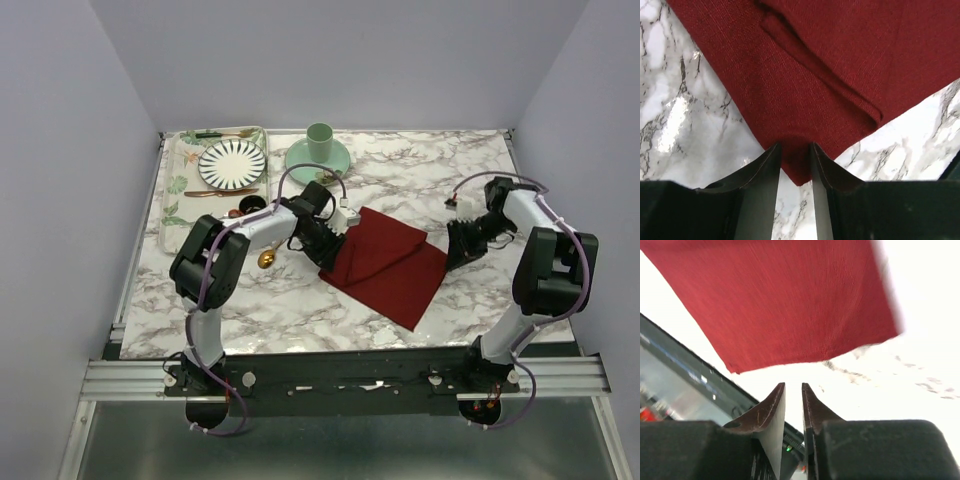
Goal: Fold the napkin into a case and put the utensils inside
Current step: Rotate the square-folded napkin at the center of the board.
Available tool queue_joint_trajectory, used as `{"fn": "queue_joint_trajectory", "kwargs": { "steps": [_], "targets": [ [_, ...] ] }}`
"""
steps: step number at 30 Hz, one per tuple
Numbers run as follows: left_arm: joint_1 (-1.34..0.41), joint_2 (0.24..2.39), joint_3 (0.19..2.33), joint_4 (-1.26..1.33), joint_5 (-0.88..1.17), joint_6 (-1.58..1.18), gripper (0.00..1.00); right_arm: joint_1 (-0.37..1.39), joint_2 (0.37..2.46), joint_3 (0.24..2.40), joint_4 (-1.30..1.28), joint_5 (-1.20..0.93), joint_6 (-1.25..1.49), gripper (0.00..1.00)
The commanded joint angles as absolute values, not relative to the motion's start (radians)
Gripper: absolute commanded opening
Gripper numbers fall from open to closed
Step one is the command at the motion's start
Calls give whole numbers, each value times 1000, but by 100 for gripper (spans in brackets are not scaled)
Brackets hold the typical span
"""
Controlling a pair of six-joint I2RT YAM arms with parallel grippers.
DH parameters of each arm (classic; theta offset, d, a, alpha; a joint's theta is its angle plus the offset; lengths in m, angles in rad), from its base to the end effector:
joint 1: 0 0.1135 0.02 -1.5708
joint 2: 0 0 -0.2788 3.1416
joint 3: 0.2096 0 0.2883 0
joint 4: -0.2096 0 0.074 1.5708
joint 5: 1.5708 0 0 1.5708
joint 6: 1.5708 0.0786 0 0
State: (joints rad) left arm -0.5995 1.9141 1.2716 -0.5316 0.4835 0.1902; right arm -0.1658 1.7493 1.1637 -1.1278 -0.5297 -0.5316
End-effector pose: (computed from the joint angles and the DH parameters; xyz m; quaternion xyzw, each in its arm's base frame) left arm 0.3352 -0.2734 0.1226 0.4097 0.8605 -0.2687 0.1396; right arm 0.3197 -0.0132 0.1416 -0.1567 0.9500 0.2689 0.0246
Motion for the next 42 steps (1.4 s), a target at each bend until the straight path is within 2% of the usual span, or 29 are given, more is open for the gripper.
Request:
{"fn": "queue_joint_trajectory", "kwargs": {
  "steps": [1, 3, 11, 14, 15, 18, 23, 27, 33, 42],
  "targets": [
    [-581, 1982, 1316, -568, 361, 201, 39, -172, 1716, 1308, -1170, -594, -514, 28],
    [-557, 1993, 1321, -584, 338, 222, 36, -172, 1735, 1337, -1154, -568, -503, 29],
    [-511, 2042, 1423, -641, 189, 463, 34, -169, 1880, 1413, -1086, -555, -436, 42],
    [-485, 2028, 1456, -635, 236, 535, 43, -158, 1907, 1401, -1060, -578, -414, 43],
    [-480, 2007, 1471, -634, 285, 543, 51, -146, 1914, 1387, -1051, -583, -408, 43],
    [-468, 1948, 1479, -612, 372, 554, 60, -115, 1916, 1359, -1029, -597, -399, 43],
    [-463, 1855, 1445, -566, 466, 502, 62, -91, 1887, 1351, -1019, -643, -385, 43],
    [-465, 1792, 1379, -538, 564, 417, 60, -43, 1819, 1336, -1042, -759, -368, 42],
    [-485, 1818, 1304, -532, 741, 227, 50, 77, 1813, 1255, -994, -769, -308, 40],
    [-535, 1917, 1262, -524, 719, 144, 44, 81, 1962, 1232, -974, -738, -291, 34]
  ]
}}
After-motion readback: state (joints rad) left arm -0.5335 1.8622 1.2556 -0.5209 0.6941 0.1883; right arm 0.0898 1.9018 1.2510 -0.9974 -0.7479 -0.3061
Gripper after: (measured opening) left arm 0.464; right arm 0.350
